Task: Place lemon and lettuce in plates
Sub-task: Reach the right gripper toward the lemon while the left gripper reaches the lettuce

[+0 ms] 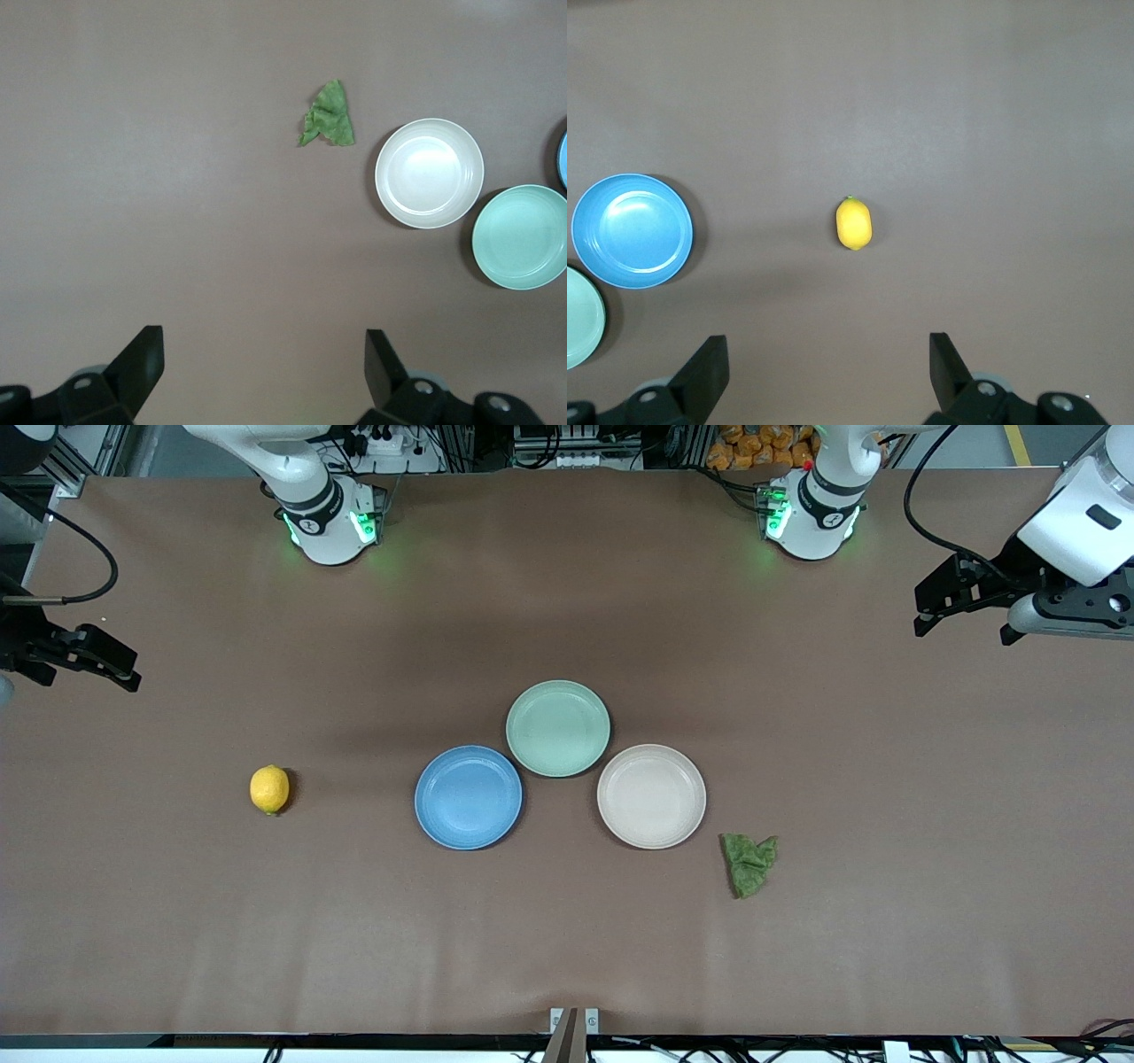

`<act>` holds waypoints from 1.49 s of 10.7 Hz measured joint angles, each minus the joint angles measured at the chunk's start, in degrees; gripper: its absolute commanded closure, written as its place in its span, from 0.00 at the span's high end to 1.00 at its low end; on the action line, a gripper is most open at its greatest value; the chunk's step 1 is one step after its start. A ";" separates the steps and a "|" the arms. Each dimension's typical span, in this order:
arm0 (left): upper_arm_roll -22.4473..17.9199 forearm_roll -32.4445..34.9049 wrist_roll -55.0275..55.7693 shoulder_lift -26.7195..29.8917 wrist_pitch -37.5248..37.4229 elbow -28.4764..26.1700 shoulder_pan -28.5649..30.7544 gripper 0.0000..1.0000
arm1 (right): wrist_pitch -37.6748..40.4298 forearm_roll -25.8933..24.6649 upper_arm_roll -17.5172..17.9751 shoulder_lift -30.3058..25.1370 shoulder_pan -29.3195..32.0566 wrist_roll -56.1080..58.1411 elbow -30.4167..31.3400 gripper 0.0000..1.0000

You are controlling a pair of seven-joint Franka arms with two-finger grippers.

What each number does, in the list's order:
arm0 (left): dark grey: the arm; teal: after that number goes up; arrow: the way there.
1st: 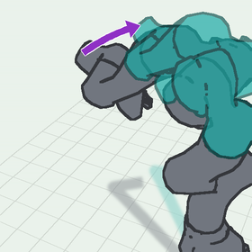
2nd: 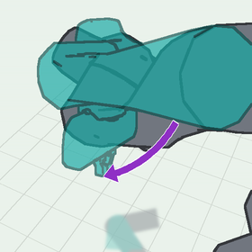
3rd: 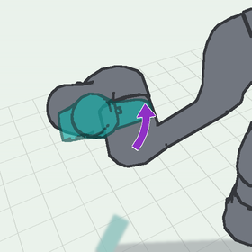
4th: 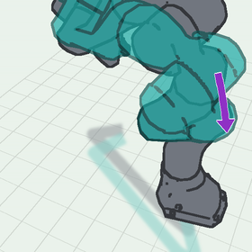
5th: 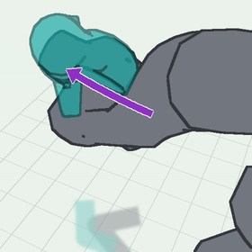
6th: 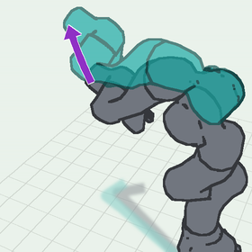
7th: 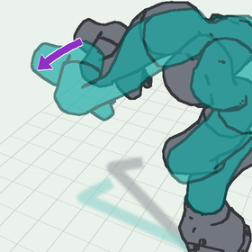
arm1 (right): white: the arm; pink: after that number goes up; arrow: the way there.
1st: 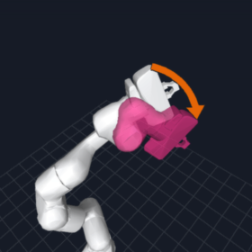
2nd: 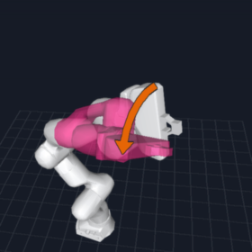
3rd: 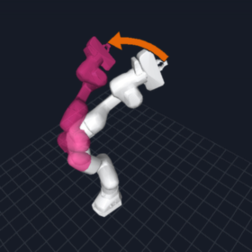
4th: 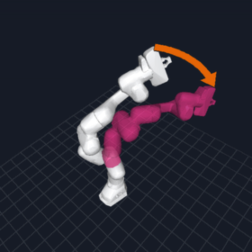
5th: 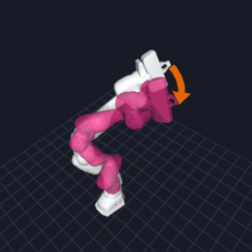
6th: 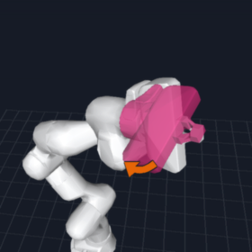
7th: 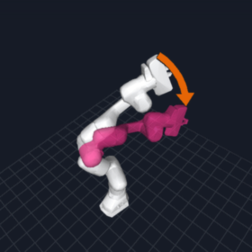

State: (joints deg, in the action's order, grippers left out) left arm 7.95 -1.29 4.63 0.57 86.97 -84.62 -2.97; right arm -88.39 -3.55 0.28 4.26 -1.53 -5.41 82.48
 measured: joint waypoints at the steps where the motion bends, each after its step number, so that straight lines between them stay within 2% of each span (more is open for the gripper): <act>1: 0.00 0.00 0.00 0.00 0.00 -0.01 0.00 1.00 | 0.00 0.03 0.00 0.00 0.00 0.00 0.08 1.00; 7: -0.05 0.03 0.00 -3.31 1.46 -0.44 0.09 1.00 | 0.46 0.99 -0.02 0.01 0.00 -0.01 0.24 1.00; 12: -0.13 0.49 6.83 -12.85 9.71 -0.77 0.01 1.00 | 1.76 1.27 0.02 0.92 -0.45 -0.01 1.12 1.00; 16: -0.01 0.68 17.64 -22.41 21.21 -0.92 -2.07 1.00 | 1.35 1.31 -0.34 7.45 -0.23 0.00 1.71 1.00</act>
State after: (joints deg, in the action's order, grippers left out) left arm 7.94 -0.61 22.27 -21.84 108.17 -85.54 -5.04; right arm -87.04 -2.24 -0.06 11.71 -1.76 -5.41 84.20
